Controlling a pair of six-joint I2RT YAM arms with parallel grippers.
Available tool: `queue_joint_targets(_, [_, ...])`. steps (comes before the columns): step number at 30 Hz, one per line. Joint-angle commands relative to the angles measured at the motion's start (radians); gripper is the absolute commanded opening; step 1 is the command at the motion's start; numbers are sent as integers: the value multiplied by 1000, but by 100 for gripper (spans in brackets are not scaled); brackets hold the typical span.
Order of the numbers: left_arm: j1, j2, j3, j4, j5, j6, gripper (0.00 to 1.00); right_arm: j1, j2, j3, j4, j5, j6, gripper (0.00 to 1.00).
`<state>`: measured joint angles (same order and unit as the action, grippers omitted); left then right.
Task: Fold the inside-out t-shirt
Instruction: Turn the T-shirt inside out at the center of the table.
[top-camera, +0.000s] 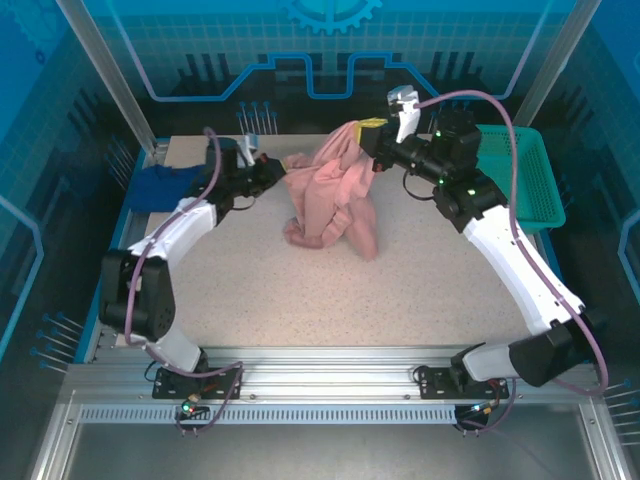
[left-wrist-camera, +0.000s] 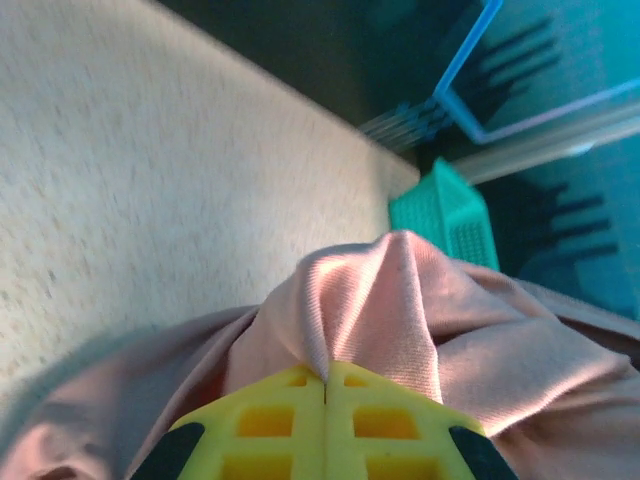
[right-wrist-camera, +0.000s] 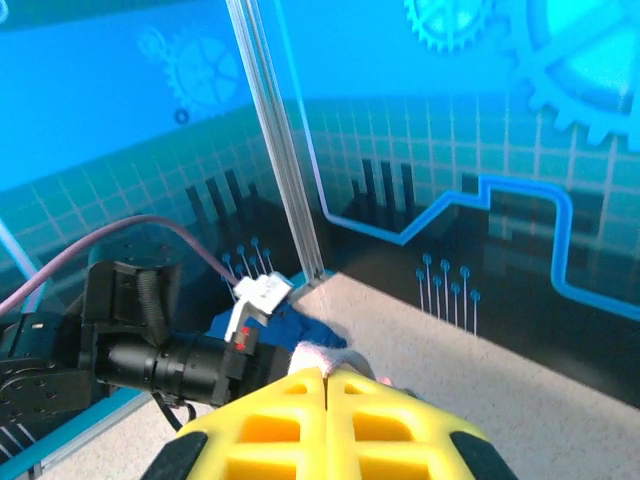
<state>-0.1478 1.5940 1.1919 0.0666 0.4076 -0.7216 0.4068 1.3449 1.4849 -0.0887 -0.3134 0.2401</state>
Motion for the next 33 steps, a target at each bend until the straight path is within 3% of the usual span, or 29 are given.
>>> queue_joint_targets(1, [18,-32,-95,42,-61,-4,0,-26,-73,-52,52,28,-1,0])
queue_joint_targets(10, [18,-15,-263,117,-101,72,0,-85,-158,-392,6,13,8,0])
queue_joint_targets(18, [-14,-59,-430,123,-124,110,3,-60,-223,-704,-118,1,103,0])
queue_joint_targets(21, [-33,-116,-480,50,-187,134,16,-9,-233,-788,-213,44,155,0])
queue_joint_targets(25, [-63,-232,-516,-80,-382,166,41,55,-266,-876,-275,144,208,0])
queue_joint_targets(28, [-155,-289,-481,-118,-453,248,53,82,-240,-895,-278,173,215,0])
queue_joint_targets(30, [-223,-284,-438,-130,-455,302,61,93,-215,-893,-276,184,207,0])
queue_joint_targets(33, [-272,-209,-367,-144,-372,337,65,120,-187,-890,-270,208,194,0])
